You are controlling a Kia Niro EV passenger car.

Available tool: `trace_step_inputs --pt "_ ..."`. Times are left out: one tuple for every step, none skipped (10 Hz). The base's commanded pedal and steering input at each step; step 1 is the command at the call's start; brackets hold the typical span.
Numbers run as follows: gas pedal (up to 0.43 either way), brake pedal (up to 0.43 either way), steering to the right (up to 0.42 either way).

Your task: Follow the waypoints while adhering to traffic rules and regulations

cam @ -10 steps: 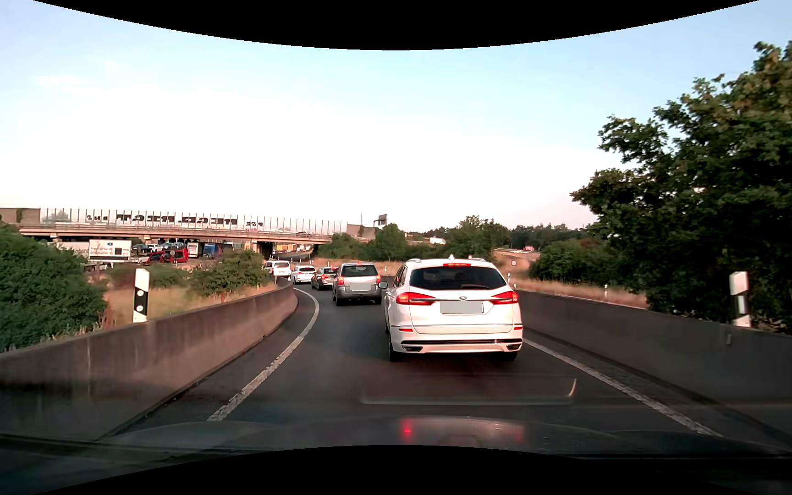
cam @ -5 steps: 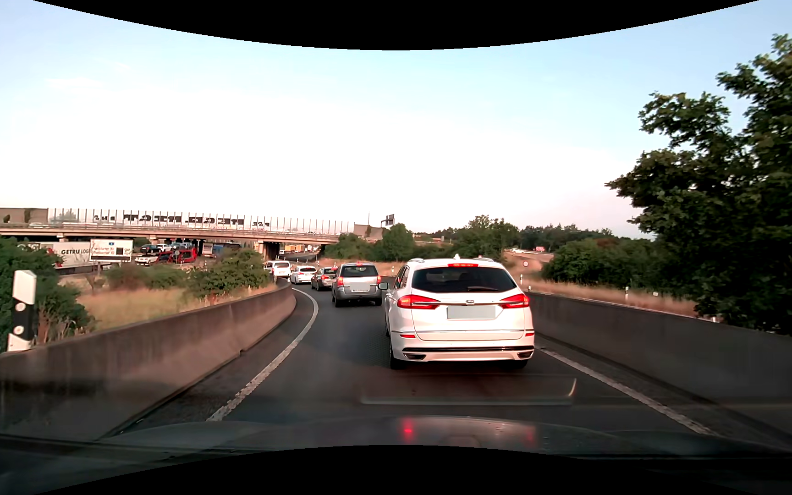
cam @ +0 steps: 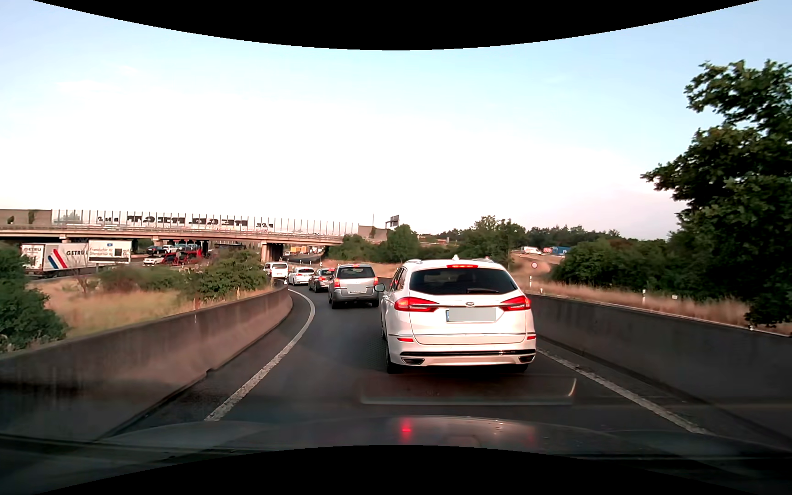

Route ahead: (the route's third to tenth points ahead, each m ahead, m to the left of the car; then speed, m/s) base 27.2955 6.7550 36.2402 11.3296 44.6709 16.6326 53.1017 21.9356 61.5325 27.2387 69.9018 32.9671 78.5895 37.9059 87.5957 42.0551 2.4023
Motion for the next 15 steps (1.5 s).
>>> trace_step_inputs --pt "0.000 0.189 -0.036" --pt "0.000 0.171 -0.035" --pt "0.000 0.152 -0.035" --pt "0.000 0.134 -0.034" --pt "0.000 0.110 -0.034" --pt "0.000 0.091 -0.036" --pt "0.000 0.073 -0.041" --pt "0.000 0.055 -0.046" --pt "0.000 0.037 -0.050" --pt "0.000 0.024 -0.054" --pt "0.000 0.012 -0.058" --pt "0.000 0.012 -0.057" --pt "0.000 0.012 -0.055" --pt "0.000 0.012 -0.054" --pt "0.000 0.012 -0.055"
